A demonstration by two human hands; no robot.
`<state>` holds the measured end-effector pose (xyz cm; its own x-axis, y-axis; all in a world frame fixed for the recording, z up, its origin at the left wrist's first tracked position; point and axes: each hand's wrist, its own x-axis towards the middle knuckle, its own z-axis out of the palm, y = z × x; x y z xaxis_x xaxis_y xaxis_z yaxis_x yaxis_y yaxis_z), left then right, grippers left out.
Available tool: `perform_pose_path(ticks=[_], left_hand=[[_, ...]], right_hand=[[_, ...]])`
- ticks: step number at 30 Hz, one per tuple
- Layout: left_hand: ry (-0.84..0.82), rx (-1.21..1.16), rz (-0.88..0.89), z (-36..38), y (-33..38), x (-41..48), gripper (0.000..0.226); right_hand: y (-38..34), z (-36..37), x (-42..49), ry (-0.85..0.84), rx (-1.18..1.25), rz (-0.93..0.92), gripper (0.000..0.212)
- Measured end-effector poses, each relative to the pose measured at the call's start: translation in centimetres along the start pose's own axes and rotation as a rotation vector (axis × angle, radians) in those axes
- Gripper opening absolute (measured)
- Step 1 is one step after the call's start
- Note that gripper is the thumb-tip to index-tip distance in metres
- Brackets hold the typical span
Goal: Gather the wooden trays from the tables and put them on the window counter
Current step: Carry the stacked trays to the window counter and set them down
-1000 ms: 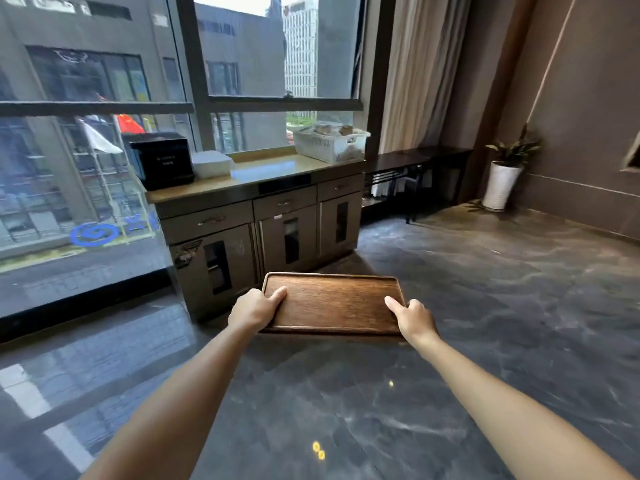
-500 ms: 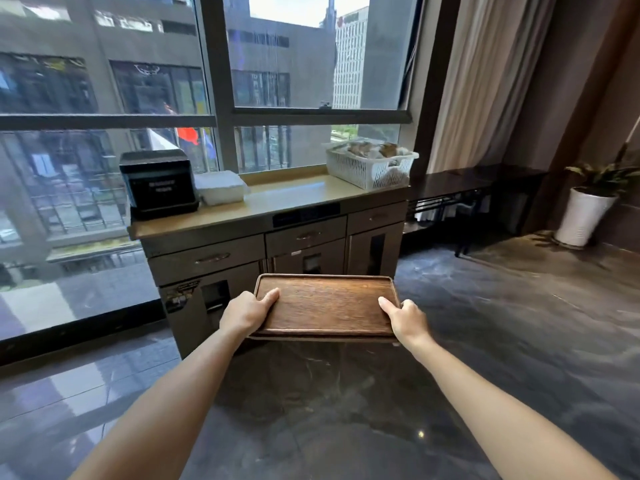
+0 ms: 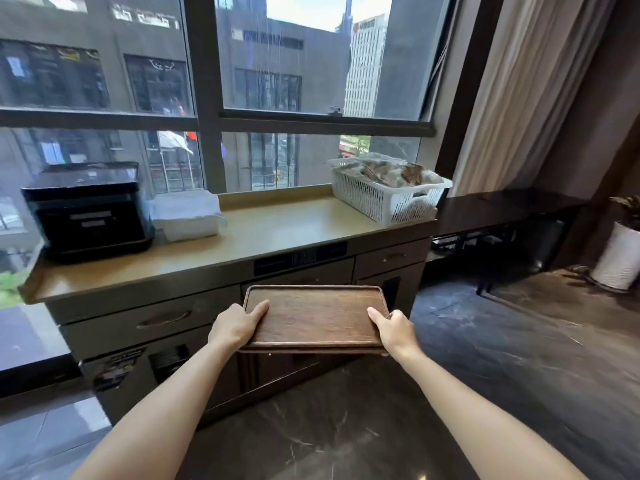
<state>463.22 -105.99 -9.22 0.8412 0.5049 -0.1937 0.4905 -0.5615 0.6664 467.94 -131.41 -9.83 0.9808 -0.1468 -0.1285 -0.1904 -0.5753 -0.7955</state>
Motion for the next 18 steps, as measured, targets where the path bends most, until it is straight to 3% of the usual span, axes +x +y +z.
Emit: perform_pose_path(ticks=[18], left_hand=[[0.179, -0.029, -0.214, 5.0, 12.0, 35.3, 0.071]], right_hand=[[-12.1, 11.9, 42.2, -0.270, -0.041, -0.144, 0.052]])
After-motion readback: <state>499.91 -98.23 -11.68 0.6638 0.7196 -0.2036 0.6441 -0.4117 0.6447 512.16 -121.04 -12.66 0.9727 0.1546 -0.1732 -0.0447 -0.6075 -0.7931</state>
